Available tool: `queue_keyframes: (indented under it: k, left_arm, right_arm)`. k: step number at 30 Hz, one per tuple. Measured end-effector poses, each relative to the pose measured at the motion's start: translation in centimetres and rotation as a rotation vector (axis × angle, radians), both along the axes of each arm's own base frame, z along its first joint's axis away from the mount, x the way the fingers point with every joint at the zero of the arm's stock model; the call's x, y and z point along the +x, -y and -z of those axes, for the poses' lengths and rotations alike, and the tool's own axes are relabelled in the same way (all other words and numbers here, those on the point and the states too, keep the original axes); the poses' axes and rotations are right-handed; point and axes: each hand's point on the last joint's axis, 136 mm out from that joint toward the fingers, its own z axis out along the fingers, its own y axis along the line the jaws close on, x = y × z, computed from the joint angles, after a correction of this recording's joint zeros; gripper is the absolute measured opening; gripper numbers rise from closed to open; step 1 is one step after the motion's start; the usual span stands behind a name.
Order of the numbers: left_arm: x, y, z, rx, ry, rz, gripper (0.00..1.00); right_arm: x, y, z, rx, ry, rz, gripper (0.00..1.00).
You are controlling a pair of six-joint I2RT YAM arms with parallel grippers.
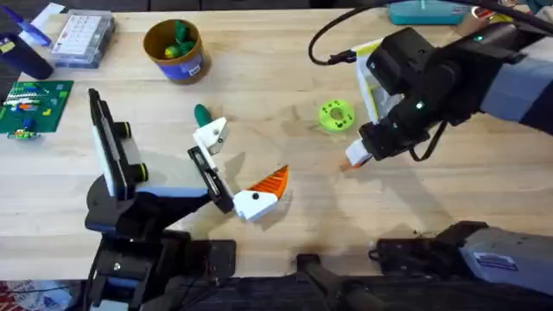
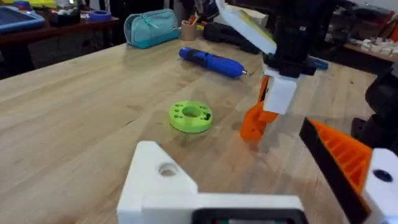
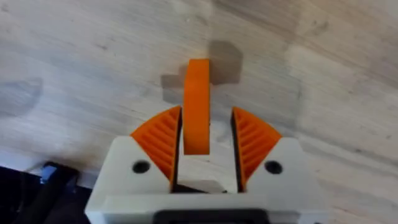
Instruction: Pick up the gripper from the table and insert it into the empty holder that is missing its gripper. Then pick up a screw, insert it into the mounting hole, and use the screwdriver to tighten it. Finally, clean up the table by picking up the vegetable and placing it into the bucket.
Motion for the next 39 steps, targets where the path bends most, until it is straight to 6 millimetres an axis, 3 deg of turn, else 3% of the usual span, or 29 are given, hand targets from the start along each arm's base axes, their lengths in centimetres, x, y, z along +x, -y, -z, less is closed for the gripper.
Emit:
queue_keyframes:
  k: [4, 5, 7, 14, 17, 25, 29, 39]
  left_arm:
    - [0.0, 0.0, 0.0, 0.0, 0.0, 0.0, 0.99]
    - [0.0, 0.0, 0.0, 0.0, 0.0, 0.0, 0.99]
    - [0.0, 0.0, 0.0, 0.0, 0.0, 0.0, 0.99]
    - [0.0, 0.0, 0.0, 0.0, 0.0, 0.0, 0.99]
    - [0.0, 0.0, 0.0, 0.0, 0.0, 0.0, 0.99]
    - [0.0, 0.0, 0.0, 0.0, 0.0, 0.0, 0.99]
    - [0.0, 0.0, 0.0, 0.0, 0.0, 0.0, 0.99]
    - [0.0, 0.0, 0.0, 0.0, 0.0, 0.0, 0.99]
  right_arm:
    - [0.0, 0.0, 0.0, 0.0, 0.0, 0.002, 0.287]
    - [0.0, 0.0, 0.0, 0.0, 0.0, 0.001, 0.139]
    - [0.1, 0.0, 0.0, 0.0, 0.003, 0.003, 0.023]
    - [-0.3, 0.2, -0.2, -0.009, -0.012, 0.003, 0.016]
    - [-0.6, 0.4, -1.1, -0.015, -0.024, 0.003, 0.015]
    - [0.7, -0.3, -9.0, 0.052, 0.113, 0.004, 0.013]
    - [0.9, -0.4, -11.6, 0.081, 0.17, 0.004, 0.013]
    - [1.1, -0.5, -12.3, 0.091, 0.191, 0.004, 0.012]
